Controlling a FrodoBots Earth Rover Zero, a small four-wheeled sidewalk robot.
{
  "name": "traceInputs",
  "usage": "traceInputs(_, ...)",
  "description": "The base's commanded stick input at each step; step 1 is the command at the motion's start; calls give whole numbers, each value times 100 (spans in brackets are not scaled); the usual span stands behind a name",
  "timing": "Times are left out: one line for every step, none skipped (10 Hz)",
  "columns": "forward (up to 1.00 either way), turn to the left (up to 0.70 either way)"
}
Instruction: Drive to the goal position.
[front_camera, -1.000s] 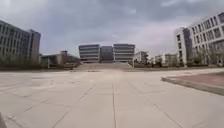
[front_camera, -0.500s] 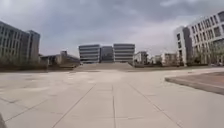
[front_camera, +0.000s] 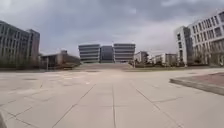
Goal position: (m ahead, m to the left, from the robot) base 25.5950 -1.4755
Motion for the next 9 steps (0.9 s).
traceInputs(70, 0)
traceInputs(70, 0)
traceInputs(70, 0)
traceInputs(70, 0)
traceInputs(70, 0)
traceInputs(70, 0)
traceInputs(70, 0)
traceInputs(70, 0)
traceInputs(70, 0)
